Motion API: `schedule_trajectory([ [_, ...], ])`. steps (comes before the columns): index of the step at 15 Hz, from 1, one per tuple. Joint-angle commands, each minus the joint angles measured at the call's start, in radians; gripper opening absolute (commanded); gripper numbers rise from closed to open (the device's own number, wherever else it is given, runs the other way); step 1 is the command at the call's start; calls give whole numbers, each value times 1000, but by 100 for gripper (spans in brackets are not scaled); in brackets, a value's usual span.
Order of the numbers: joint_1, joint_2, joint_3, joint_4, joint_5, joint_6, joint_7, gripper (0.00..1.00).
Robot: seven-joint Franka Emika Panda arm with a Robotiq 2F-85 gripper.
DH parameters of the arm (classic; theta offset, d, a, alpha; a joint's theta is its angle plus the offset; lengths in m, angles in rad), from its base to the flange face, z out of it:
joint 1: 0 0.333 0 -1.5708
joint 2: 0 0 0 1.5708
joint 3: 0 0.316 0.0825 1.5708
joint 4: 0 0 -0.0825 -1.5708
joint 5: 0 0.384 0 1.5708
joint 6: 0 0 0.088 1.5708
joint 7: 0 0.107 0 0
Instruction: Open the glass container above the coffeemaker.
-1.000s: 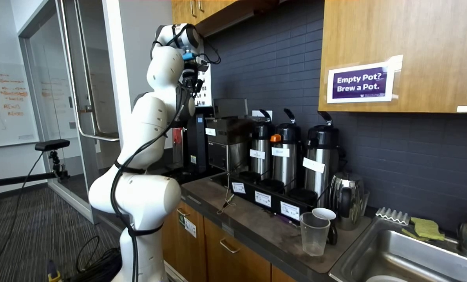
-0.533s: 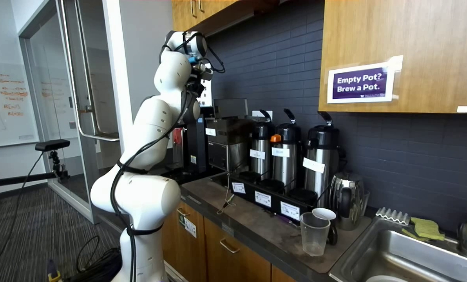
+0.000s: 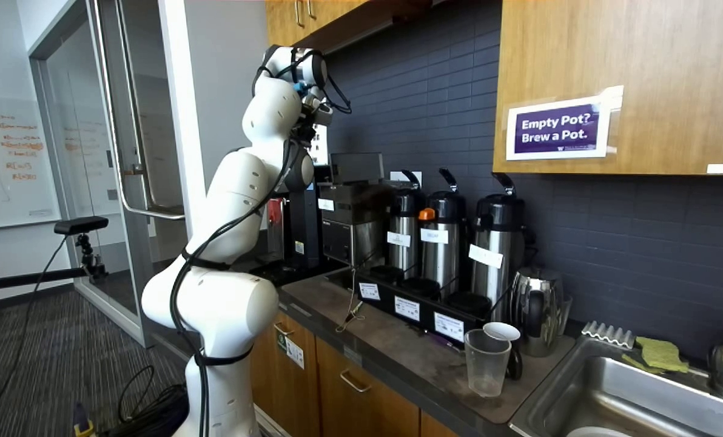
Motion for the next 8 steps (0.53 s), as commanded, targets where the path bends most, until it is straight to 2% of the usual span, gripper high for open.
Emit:
schedule_trajectory([
  [1,12,-46,-31,-70,-58,0,47,17],
  [6,26,-74,-55,-121,-134,0,107,17],
  [8,9,-112,-57,-196,-102,0,148,17],
])
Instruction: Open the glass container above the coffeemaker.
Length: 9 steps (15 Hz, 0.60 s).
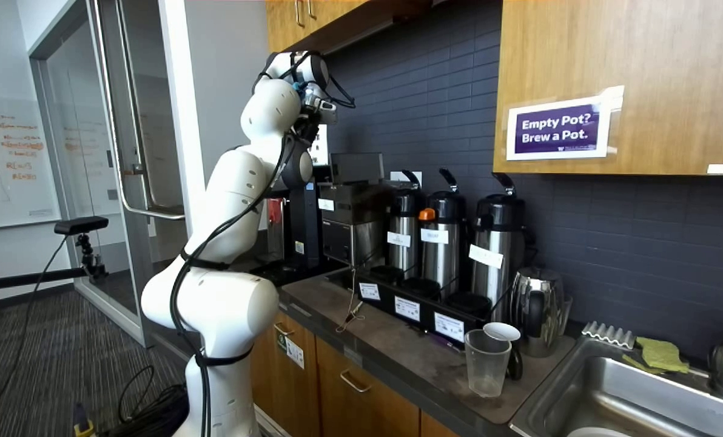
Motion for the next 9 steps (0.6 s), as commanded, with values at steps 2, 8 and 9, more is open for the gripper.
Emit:
schedule_trajectory([
  [2,-24,-147,-22,-249,67,-1,98,17],
  [8,-65,-287,-13,-517,130,-2,171,17],
  [9,-74,-316,-11,-568,143,-3,181,17],
])
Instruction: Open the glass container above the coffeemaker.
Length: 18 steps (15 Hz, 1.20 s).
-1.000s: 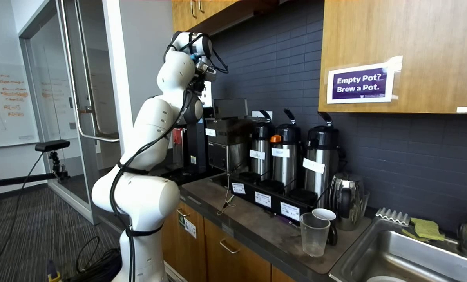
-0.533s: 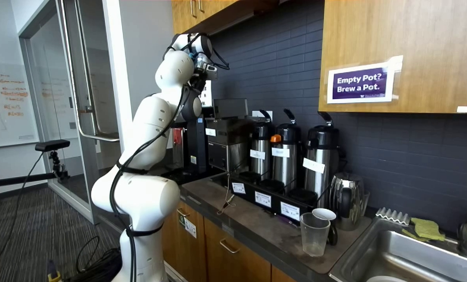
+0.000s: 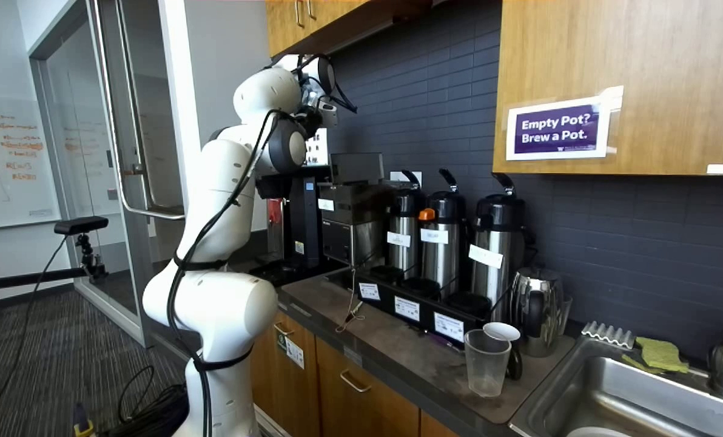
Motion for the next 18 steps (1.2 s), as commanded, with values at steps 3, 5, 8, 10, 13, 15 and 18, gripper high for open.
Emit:
schedule_trajectory([
  [3,-56,-209,8,-341,108,-1,88,17],
  [5,-79,-278,17,-441,139,-1,106,17],
  [8,-53,-384,-19,-591,154,37,108,17],
  [10,-122,-458,62,-686,119,79,101,17],
  [13,-168,-579,138,-835,26,247,49,17],
  [15,-200,-656,175,-941,8,390,38,17],
  [18,-231,-775,216,-1114,-3,610,20,17],
])
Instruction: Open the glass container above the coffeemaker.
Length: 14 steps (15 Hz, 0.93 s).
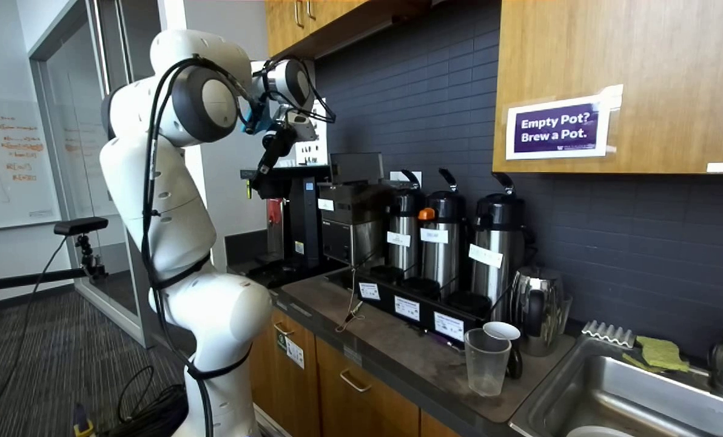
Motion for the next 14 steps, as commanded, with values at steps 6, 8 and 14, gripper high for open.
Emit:
schedule_trajectory([
  [6,-76,-405,54,-563,-59,595,-108,17],
  [8,-85,-503,47,-686,-65,710,-131,17],
  [14,-126,-566,70,-764,-40,778,-150,35],
])
